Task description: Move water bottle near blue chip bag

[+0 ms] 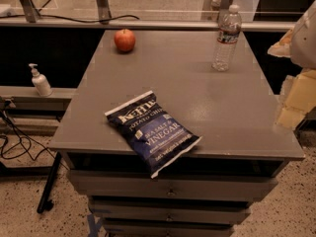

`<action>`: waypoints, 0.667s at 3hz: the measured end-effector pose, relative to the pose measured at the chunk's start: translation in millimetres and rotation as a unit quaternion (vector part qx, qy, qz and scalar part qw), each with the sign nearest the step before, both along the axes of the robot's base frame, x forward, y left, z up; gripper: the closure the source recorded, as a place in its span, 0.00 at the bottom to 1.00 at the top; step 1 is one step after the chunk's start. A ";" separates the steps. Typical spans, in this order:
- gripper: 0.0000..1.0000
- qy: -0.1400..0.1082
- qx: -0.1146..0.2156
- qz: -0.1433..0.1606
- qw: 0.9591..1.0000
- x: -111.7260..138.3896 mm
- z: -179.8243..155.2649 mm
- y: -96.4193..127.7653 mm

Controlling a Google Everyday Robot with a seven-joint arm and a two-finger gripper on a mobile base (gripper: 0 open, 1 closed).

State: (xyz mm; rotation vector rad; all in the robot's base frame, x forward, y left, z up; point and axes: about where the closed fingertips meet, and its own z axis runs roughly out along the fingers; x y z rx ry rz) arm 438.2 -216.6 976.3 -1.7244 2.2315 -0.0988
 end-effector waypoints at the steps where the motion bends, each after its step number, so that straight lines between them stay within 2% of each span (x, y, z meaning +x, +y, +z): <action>1: 0.00 0.000 0.000 0.000 1.000 0.0 0.0 0.0; 2: 0.00 -0.010 0.015 -0.008 1.000 7.2 0.2 3.4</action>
Offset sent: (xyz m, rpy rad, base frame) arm 0.0191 0.0074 -0.0051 0.0807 -0.0317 -0.0416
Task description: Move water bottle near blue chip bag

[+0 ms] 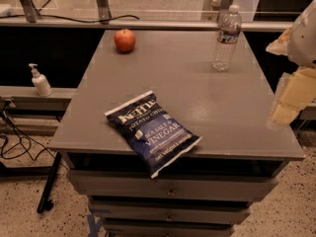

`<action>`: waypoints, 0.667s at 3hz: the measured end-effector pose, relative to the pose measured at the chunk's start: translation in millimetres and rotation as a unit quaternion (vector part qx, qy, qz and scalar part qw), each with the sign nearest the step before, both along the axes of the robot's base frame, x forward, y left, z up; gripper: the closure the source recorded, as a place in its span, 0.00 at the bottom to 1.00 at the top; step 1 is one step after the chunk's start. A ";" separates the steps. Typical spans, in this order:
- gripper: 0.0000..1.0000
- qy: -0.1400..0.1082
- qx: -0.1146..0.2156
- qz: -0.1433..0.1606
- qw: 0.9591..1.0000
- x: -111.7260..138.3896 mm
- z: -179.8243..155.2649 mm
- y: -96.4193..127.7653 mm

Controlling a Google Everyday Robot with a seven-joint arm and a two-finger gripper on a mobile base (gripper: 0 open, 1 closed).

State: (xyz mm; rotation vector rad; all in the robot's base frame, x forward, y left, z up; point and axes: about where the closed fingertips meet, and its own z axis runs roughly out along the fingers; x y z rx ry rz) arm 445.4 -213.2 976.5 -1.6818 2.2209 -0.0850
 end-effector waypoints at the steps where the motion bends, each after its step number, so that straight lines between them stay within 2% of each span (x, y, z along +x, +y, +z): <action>1: 0.00 -0.027 0.036 -0.017 0.999 28.6 1.6 -0.9; 2: 0.00 -0.051 0.079 -0.039 0.995 68.7 -2.3 -11.2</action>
Offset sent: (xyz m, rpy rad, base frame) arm 0.1238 -0.0299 -0.0086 0.2750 -0.1591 -0.1434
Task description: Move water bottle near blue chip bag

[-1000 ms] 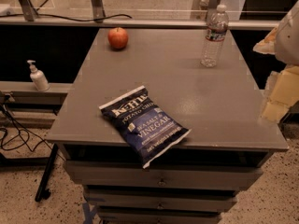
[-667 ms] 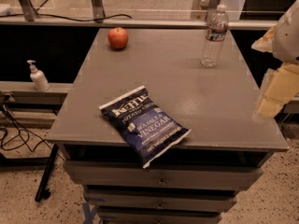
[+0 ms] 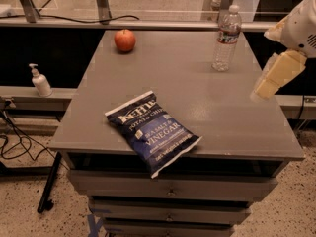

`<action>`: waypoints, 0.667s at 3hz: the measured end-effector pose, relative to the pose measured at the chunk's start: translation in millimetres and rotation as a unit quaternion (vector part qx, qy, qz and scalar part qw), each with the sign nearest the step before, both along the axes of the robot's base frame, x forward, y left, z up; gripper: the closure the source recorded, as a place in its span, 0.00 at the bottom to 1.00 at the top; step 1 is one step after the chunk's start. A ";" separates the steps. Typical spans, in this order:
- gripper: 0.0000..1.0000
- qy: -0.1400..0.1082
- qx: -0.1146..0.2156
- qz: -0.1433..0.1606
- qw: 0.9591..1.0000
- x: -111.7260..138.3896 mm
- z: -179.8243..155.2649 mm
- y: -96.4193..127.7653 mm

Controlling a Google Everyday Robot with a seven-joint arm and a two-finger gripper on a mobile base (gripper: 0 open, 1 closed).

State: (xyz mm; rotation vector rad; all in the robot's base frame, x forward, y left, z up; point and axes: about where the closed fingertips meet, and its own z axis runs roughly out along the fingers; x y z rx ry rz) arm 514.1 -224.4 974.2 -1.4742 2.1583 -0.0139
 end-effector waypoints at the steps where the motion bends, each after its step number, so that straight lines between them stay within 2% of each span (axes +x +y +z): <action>1: 0.00 -0.014 0.059 -0.031 0.998 37.6 -12.8 -18.5; 2: 0.00 -0.021 0.114 -0.067 0.991 63.1 -31.5 -34.1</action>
Offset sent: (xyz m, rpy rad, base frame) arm 0.0958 -0.0602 -0.0520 0.3685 -0.0685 -0.2369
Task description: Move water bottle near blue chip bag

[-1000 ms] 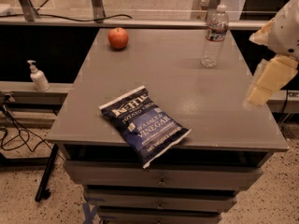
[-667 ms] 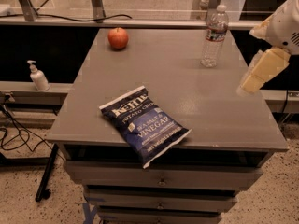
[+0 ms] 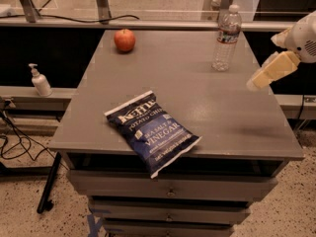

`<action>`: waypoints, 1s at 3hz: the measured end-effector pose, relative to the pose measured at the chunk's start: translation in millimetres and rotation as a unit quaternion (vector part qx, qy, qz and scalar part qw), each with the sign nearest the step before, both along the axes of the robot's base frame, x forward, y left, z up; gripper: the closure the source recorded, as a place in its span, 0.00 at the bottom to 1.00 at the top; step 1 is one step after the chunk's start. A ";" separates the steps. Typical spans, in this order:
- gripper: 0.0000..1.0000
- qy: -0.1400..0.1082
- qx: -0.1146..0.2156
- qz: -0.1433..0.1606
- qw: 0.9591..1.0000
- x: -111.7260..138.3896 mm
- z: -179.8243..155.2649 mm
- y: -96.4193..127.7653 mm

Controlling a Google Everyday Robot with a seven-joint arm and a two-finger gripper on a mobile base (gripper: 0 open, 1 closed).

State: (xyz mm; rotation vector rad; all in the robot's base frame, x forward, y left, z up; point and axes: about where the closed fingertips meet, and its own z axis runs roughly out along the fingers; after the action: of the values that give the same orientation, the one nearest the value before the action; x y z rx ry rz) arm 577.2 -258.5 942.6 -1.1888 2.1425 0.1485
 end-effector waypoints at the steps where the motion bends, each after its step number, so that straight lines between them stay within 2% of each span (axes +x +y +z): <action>1: 0.00 -0.015 0.069 -0.033 0.997 25.9 -15.4 -13.8; 2: 0.00 -0.056 0.139 -0.054 0.987 53.6 -15.7 -26.2; 3: 0.00 -0.106 0.193 -0.063 0.973 77.3 -7.2 -37.4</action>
Offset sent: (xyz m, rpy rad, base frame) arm 0.0861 -0.0511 -0.0069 0.4566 -0.2345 -0.1697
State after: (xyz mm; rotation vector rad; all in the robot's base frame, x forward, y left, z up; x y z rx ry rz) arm 654.5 -295.9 935.4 -0.8033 1.8868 0.3480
